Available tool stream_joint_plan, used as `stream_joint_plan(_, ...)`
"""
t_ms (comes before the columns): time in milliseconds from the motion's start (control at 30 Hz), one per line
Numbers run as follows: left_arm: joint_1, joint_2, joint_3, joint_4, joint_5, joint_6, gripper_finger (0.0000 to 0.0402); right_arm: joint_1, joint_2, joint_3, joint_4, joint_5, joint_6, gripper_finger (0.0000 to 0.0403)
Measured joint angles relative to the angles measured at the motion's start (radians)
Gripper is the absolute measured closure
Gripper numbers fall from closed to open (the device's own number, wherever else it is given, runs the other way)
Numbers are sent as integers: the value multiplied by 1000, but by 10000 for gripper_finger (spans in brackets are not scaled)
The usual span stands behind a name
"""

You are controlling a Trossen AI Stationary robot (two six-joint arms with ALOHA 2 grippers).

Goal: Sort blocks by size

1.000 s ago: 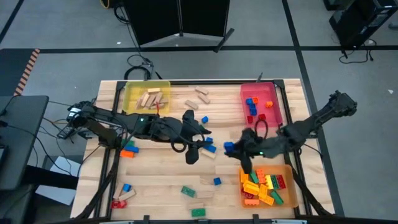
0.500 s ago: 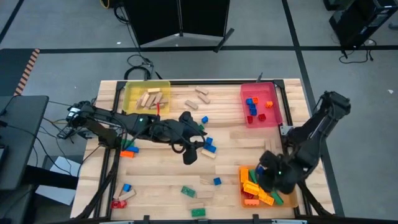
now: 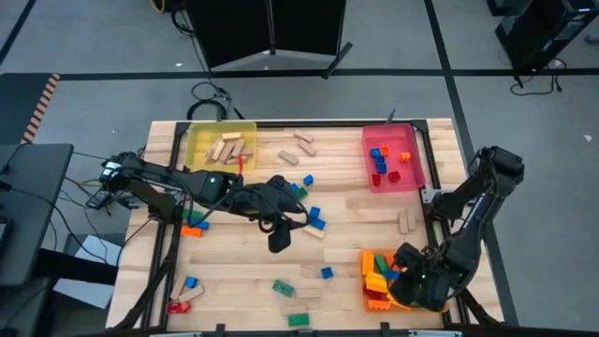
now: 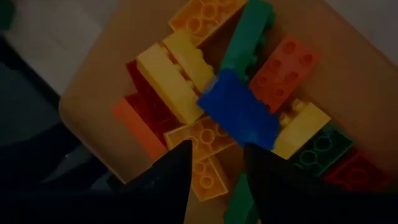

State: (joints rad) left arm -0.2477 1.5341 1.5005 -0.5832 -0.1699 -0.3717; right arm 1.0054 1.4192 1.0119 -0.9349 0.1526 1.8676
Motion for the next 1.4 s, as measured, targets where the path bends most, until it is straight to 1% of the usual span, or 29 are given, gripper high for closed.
stream_joint_plan(133,-28,-1,-6,5,-8,19,218,17,-29,0,19,43,6,232)
stream_joint_plan(233,-60,-16,-68,27,-71,20,218,17,-57,0,64,65,21,224)
stream_joint_plan(367,-101,-68,-240,145,-171,-24,218,11,-86,1,149,92,20,226)
stream_joint_plan(467,-121,-155,-408,311,-182,-57,218,-5,-81,1,207,172,-52,235)
stream_joint_plan(567,-140,-256,-582,466,-181,-88,218,-47,-60,1,275,242,-178,247)
stream_joint_plan(667,-157,-366,-727,561,-176,-136,218,-117,-39,2,371,254,-369,257)
stream_joint_plan(767,-176,-474,-843,596,-174,-188,218,-202,-15,2,497,252,-577,267)
stream_joint_plan(867,-188,-570,-923,599,-171,-214,218,-286,12,4,637,246,-800,279)
stream_joint_plan(967,-194,-645,-978,603,-170,-212,218,-358,59,10,741,206,-942,293)
stream_joint_plan(1033,-196,-682,-1007,596,-148,-205,218,-404,110,52,736,138,-987,306)
stream_joint_plan(1100,-197,-711,-1023,585,-115,-183,218,-441,175,121,674,67,-1022,322)
stream_joint_plan(1200,-197,-729,-1040,557,-73,-146,218,-480,293,275,525,2,-1077,348)
stream_joint_plan(1333,-197,-728,-1048,529,-57,-130,218,-504,447,496,276,-60,-1154,383)
stream_joint_plan(1400,-196,-726,-1048,509,-57,-127,218,-509,513,577,193,-101,-1171,392)
